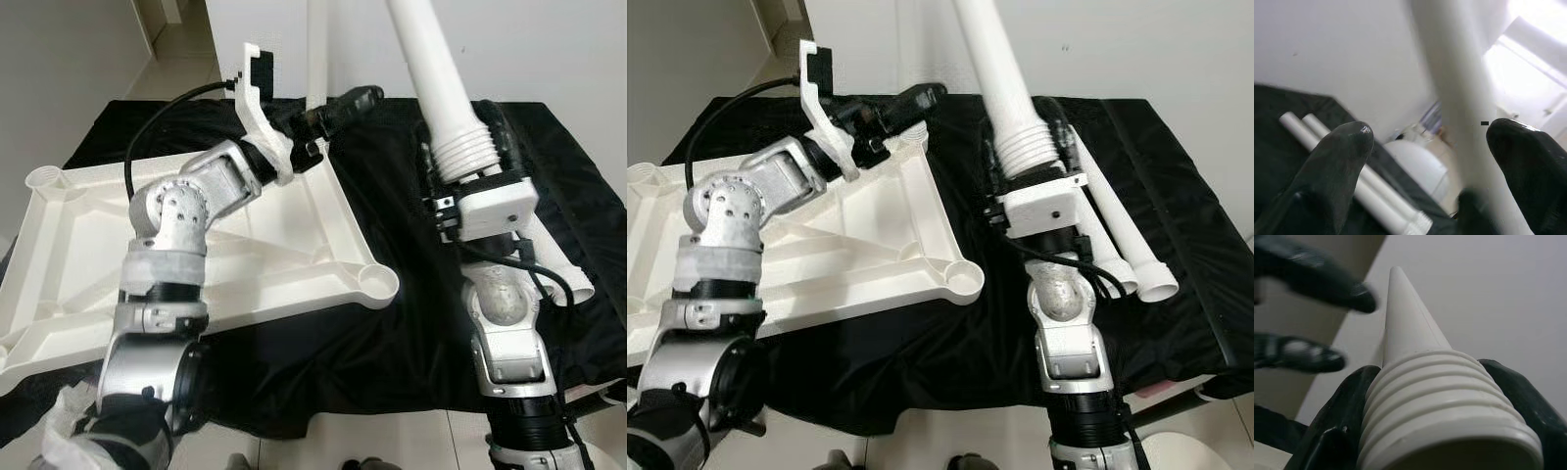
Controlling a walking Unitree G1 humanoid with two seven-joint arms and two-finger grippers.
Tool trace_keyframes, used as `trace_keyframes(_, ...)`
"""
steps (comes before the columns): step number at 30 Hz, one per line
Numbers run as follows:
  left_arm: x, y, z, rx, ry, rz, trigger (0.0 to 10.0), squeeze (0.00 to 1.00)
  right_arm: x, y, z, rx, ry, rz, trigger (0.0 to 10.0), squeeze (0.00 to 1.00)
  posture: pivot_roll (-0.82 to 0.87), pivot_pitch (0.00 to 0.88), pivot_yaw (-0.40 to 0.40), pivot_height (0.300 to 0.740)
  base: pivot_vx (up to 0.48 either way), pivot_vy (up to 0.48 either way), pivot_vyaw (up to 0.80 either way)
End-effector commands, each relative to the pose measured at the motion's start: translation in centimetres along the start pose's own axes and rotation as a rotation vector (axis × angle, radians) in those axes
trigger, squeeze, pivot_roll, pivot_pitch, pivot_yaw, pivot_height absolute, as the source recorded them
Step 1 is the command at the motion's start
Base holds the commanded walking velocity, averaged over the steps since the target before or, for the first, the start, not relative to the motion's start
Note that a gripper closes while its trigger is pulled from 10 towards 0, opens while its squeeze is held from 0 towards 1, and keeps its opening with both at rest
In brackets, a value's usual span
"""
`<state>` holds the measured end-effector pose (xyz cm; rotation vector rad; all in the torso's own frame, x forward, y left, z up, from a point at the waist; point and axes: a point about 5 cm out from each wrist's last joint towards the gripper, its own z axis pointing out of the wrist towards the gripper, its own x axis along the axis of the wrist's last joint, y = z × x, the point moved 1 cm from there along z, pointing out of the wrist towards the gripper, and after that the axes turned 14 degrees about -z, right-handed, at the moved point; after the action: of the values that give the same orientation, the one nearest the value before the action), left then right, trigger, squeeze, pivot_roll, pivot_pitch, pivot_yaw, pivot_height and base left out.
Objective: Building children table
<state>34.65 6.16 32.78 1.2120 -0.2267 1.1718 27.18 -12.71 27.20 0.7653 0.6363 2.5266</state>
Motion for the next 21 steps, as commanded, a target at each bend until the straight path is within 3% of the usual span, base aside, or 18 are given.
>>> trace_keyframes(1,0.4,1.6,-0.1,-0.226,-0.047,-0.017,10.0,0.0,0.6,-0.5,0.2,0.025,0.043,-0.002,10.0,0.0,-0.09,0.068,0.063,0.74,0.0,0.0,0.0)
trace_keyframes(13,1.8,2.0,0.6,-0.266,-0.01,-0.085,10.0,0.0,0.0,-3.6,-1.7,0.189,0.014,0.025,10.0,0.0,-0.09,0.073,0.059,0.74,0.0,0.0,0.0)
trace_keyframes(15,2.5,1.8,0.7,-0.255,0.007,-0.078,10.0,0.0,-0.3,-4.5,-3.1,0.231,0.008,-0.004,10.0,0.0,-0.1,0.075,0.061,0.74,0.0,0.0,0.0)
trace_keyframes(21,3.3,1.2,0.7,-0.213,0.016,-0.099,10.0,0.0,-0.9,-5.2,-5.1,0.269,-0.017,-0.044,10.0,0.0,-0.1,0.078,0.068,0.74,0.0,0.0,0.0)
